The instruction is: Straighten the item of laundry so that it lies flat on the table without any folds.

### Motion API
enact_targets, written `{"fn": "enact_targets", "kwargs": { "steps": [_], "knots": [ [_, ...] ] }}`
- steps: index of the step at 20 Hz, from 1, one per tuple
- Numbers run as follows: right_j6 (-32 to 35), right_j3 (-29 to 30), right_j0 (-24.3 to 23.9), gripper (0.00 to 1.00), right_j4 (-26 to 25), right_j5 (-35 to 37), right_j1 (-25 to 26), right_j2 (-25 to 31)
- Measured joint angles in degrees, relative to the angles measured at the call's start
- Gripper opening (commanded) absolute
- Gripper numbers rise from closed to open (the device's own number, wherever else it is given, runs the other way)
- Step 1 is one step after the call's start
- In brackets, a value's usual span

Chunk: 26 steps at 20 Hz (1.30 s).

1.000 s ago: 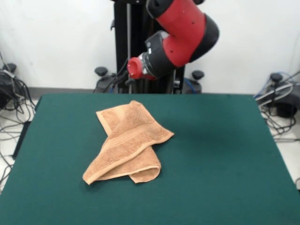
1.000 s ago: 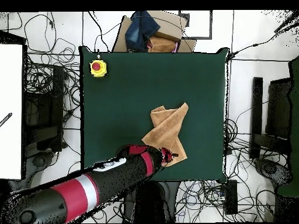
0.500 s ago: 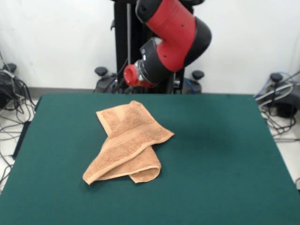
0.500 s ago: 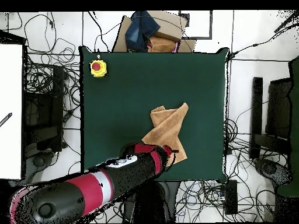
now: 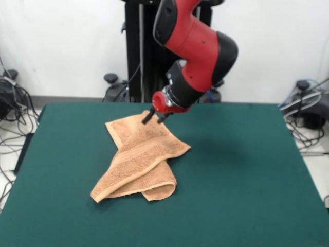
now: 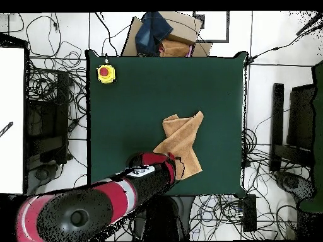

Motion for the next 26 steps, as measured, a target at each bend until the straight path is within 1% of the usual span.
{"fn": "enact_targets", "kwargs": {
  "steps": [6,17,22,24,26],
  "knots": [
    [0.00,-0.01,0.01,1.00,0.08,0.00,-0.27,2.42],
    [0.00,-0.01,-0.29,1.00,0.08,-1.59,0.42,3.83],
    [0.00,-0.02,1.55,1.00,0.76,-3.12,2.33,3.35],
    [0.00,-0.11,3.47,1.00,1.88,-3.28,3.76,2.18],
    [0.00,-0.41,6.94,1.00,3.80,-3.28,6.17,-0.22]
  ]
}}
